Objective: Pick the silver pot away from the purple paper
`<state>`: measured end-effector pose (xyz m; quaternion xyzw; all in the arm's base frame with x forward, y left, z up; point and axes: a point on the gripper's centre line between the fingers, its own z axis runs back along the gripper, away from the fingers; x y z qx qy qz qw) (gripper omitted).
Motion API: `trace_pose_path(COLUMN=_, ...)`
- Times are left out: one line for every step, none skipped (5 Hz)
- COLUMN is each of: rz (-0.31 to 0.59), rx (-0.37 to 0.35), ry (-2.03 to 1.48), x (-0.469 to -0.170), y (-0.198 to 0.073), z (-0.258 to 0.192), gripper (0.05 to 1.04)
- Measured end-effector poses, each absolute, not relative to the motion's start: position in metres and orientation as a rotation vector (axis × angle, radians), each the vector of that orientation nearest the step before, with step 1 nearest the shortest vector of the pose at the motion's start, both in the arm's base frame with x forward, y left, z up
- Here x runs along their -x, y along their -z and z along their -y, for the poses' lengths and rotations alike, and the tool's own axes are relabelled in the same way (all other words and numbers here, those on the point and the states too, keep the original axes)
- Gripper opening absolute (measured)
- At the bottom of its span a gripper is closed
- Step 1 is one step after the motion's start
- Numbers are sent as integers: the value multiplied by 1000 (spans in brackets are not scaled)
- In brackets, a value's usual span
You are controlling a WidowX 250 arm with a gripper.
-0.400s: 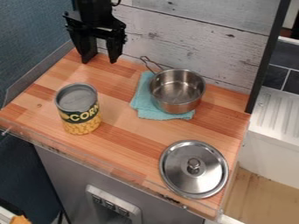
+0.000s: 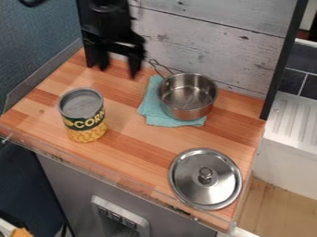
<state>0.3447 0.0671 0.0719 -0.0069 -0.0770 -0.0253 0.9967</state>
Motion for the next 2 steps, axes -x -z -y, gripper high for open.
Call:
trace_pose_path(rz=168, rx=41, ry=200, x=-351, y=-70, z=-22, gripper=1000)
trace_pose_path(rz=187, rx=82, ry=305, x=-352, y=-69, z=7, gripper=1000)
